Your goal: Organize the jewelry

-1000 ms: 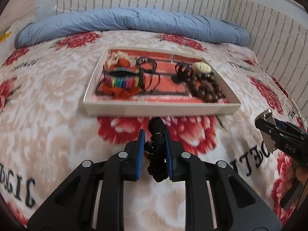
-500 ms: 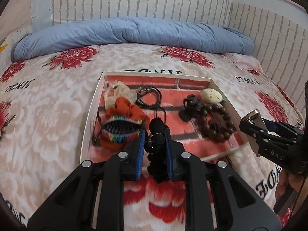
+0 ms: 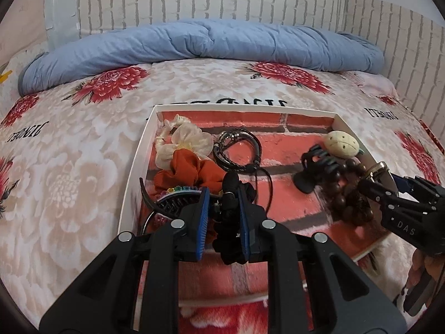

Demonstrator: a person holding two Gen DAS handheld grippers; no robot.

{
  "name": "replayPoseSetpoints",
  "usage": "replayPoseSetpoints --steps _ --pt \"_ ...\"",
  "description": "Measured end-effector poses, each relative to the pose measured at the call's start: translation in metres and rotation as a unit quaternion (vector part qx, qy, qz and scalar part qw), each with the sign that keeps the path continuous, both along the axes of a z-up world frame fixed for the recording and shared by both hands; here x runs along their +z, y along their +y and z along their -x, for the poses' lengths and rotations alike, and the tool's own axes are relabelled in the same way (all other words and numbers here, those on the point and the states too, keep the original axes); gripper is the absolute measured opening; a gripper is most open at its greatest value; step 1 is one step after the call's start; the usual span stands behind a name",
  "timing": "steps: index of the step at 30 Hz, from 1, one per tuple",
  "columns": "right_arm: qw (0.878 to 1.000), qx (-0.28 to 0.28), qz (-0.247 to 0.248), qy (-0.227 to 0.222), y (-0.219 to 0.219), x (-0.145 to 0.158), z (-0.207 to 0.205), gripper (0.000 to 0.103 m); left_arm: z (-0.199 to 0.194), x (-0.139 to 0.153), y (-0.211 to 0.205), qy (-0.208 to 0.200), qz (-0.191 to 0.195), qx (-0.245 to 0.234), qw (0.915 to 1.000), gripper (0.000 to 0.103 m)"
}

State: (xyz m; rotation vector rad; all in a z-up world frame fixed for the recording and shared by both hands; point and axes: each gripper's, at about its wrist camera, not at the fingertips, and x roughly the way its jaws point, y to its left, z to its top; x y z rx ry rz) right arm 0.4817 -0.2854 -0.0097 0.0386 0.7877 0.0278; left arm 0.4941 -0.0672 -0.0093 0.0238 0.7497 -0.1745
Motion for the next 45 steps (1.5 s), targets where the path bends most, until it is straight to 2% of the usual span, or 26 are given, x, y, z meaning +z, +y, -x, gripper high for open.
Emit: replayPoseSetpoints --steps 10,15,17,23,25,28,32,34,37,41,45 --pt "0.999 -0.008 0.008 -0.032 0.007 -0.006 -0.011 0.050 -0.014 -0.002 -0.004 -0.011 -0.009 0.010 0.9999 0.021" --pt "0.999 -0.007 -0.002 -0.037 0.005 -0.008 -0.009 0.055 -0.011 -0.002 -0.006 -0.014 -0.005 0.008 0.9998 0.025" --pt "0.999 -0.007 -0.006 -0.033 0.004 -0.008 -0.008 0.065 -0.009 -0.001 -0.008 -0.015 -0.010 0.006 0.9998 0.029" --pt "0.999 -0.004 -0.007 -0.033 0.004 -0.006 -0.003 0.075 0.001 0.002 -0.008 -0.015 -0.004 0.001 0.9999 0.043" --pt "0.999 -0.003 -0.011 -0.032 0.004 -0.006 0.002 0.076 0.008 0.003 -0.008 -0.023 -0.011 0.004 0.9997 0.058" --pt "0.999 -0.001 -0.019 -0.037 0.004 -0.003 0.013 0.087 0.022 0.007 -0.006 -0.033 -0.007 0.007 0.9994 0.074" --pt "0.999 0.005 -0.022 -0.042 0.007 0.002 0.028 0.089 0.039 0.012 0.000 -0.034 0.005 0.006 0.9994 0.077" --pt "0.999 0.007 -0.021 -0.049 0.008 0.005 0.041 0.095 0.051 0.015 0.004 -0.039 0.006 0.010 0.9992 0.087" --pt "0.998 0.011 -0.018 -0.065 0.010 0.010 0.062 0.097 0.075 0.021 0.012 -0.056 0.012 0.018 0.9982 0.098" --pt "0.997 0.019 -0.020 -0.076 0.013 0.014 0.088 0.099 0.109 0.026 0.024 -0.065 0.023 0.029 0.9972 0.098" --pt "0.995 0.021 -0.020 -0.095 0.015 0.019 0.119 0.099 0.137 0.025 0.030 -0.069 0.013 0.043 0.9966 0.098"
